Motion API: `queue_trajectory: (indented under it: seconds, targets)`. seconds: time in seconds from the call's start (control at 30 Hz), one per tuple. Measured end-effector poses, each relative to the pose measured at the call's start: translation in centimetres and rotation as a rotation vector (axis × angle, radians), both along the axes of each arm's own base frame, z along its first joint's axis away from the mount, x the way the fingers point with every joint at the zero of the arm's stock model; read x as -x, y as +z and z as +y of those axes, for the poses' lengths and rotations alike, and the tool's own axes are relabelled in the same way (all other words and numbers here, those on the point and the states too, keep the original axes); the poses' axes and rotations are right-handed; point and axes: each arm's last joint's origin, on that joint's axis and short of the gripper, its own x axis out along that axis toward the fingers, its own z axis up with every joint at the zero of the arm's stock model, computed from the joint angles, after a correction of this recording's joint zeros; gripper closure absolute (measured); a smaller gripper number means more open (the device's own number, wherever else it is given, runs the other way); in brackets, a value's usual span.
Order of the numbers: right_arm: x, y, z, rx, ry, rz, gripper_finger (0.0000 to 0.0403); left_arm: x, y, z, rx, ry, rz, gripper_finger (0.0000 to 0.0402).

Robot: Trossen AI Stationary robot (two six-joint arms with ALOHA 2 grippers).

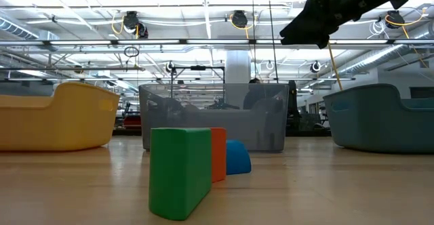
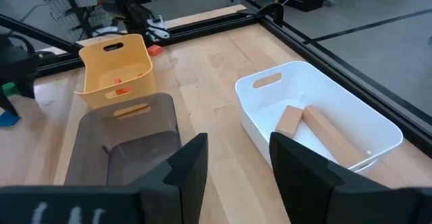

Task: Sort & place blocks by color
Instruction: Put the big cube wooden block into the white bin

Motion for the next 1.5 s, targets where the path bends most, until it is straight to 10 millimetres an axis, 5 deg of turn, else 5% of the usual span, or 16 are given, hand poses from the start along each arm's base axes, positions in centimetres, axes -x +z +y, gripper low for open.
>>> queue_trajectory:
  seconds: [0.33,0.63,0.77,1.5]
  targets:
    - [0.0,0.0,0.0,0.000,0.000,0.000,0.0252,-2.5,5.1,3.6,-0.079,0.012,-0.366,0.0269]
    - [0.0,0.0,0.0,0.000,0.000,0.000,0.0252,-8.1,7.4,6.9,-0.267,-0.193,-0.721,0.0237]
    - [0.0,0.0,0.0,0.000,0.000,0.000,0.0252,-9.9,8.4,8.7,-0.339,-0.240,-0.828,0.0260]
    - [0.0,0.1,0.0,0.001,-0.001,-0.008,0.0252,-14.2,10.1,21.6,-0.735,-0.091,-0.878,0.0272]
